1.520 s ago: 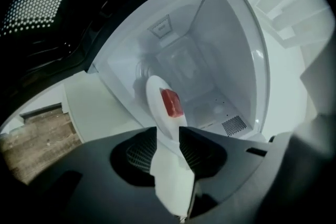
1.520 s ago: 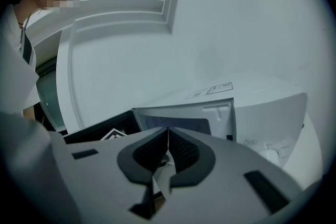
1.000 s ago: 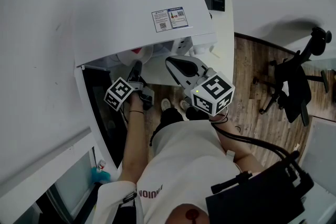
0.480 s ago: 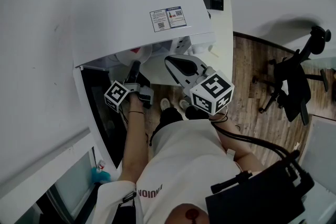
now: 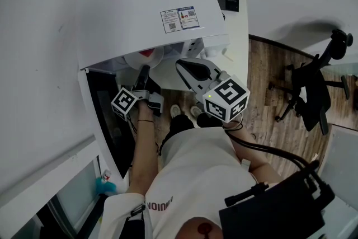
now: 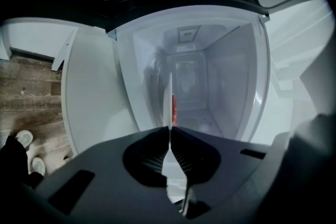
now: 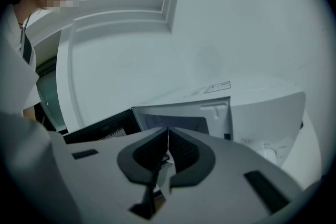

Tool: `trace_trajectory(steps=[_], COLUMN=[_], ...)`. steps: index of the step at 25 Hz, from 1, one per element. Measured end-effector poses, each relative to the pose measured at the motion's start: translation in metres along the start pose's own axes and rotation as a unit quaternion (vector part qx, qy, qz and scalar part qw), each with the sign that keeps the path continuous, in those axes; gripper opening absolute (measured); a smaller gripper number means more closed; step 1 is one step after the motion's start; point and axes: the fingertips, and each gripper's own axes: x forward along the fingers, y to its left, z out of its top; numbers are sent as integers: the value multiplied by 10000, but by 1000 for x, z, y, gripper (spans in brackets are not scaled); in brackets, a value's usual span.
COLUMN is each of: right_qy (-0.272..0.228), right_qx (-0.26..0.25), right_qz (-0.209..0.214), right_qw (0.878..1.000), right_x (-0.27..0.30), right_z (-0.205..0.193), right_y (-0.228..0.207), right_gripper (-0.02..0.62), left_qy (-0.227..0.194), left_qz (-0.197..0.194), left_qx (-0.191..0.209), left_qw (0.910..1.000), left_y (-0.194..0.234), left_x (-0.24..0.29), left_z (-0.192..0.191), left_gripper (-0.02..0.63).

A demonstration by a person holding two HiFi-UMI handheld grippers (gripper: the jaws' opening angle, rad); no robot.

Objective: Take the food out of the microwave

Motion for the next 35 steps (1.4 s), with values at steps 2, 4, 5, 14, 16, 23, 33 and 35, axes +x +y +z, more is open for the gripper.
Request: trace_trajectory(steps=[2,4,5,14,16,23,33,35], right_qy=[4,13,15,24,18,27,8,-2], right_qx=[6,4,-1,-30,-35,-48,-67,-72], right_qz=[6,15,21,32,35,73,121,135], right_qw=[10000,10000,10000,10000,10000,10000,9999,9999], right_x=[0,0,-1,-1,-2,-4,-8,-10], right_z=[0,-1,-1,0,0,-2,-5,-5], right_y=[0,0,1,0,-1,-1,0,0], right_gripper=[21,21,21,21,21,21,21,21], left_qy=[5,-23,-44,19,48,92,93,99], left_qz=[-77,-182,-239,-242,-342,-592,-767,-797], left_qx=[-28,-118,-168,-32,-76,-196,-249,-248], left_qw=[10000,9998,9996,9997,9994,9980,9967,9965], left_y=[2,-1,-3,-9,-13,-21,-26,-29], left_x=[-1,-2,-3,-8,-8,-10,-21,-23], left_z=[-1,-2,-3,-9,-13,-22,-32,-35], left_gripper=[25,25,25,25,25,25,25,25])
